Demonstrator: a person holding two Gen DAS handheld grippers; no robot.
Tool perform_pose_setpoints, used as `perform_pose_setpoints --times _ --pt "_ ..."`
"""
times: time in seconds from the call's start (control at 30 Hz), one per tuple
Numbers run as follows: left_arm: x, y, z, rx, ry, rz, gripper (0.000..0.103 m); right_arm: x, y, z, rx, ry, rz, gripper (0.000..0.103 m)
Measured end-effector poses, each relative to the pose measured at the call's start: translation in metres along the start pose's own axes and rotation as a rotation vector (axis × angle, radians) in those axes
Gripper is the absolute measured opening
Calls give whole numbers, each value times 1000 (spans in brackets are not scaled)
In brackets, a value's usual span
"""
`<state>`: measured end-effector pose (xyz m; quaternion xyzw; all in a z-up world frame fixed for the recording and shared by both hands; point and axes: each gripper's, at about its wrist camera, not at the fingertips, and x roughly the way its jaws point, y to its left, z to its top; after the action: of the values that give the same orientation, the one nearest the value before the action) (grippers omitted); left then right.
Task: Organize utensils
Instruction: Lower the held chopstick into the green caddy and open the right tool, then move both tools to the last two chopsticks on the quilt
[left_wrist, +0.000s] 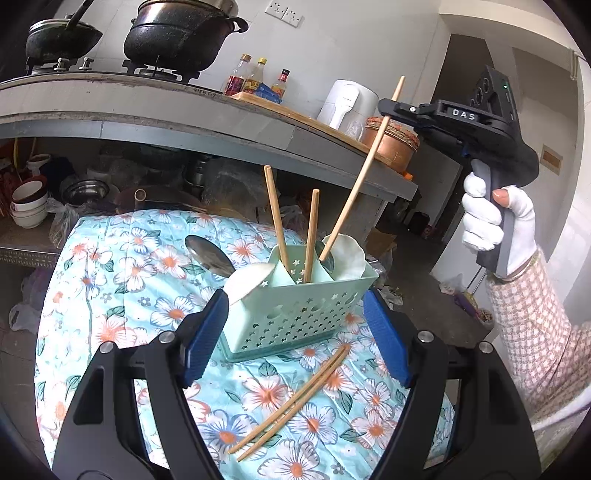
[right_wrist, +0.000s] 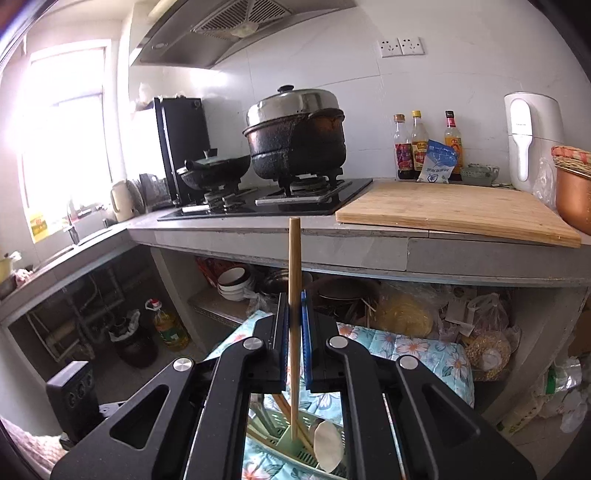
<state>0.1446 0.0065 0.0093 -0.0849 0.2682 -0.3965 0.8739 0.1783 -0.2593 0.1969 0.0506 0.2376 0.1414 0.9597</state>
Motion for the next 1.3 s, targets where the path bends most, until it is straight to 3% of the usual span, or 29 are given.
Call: perform_pose_setpoints --times 0.17,0.27,0.33,0.5,0.8,1.07,1.3 --pt "2 6 -2 -14 10 6 72 34 8 -22 -108 120 -64 8" --pt "4 9 -3 -21 14 6 72 37 10 -29 -133 138 -78 12" --pt "5 10 -3 -22 16 6 72 34 10 -28 -125 127 -67 26" --pt "10 7 -3 -17 26 3 72 14 4 -20 -86 69 -52 37" --pt "18 2 -7 16 49 12 74 -38 -28 -35 114 -17 21 38" --pt "39 -5 -20 114 132 88 76 -56 -65 -129 431 98 54 38" --pt "78 -3 -43 208 288 268 76 -4 -72 -250 798 355 140 38"
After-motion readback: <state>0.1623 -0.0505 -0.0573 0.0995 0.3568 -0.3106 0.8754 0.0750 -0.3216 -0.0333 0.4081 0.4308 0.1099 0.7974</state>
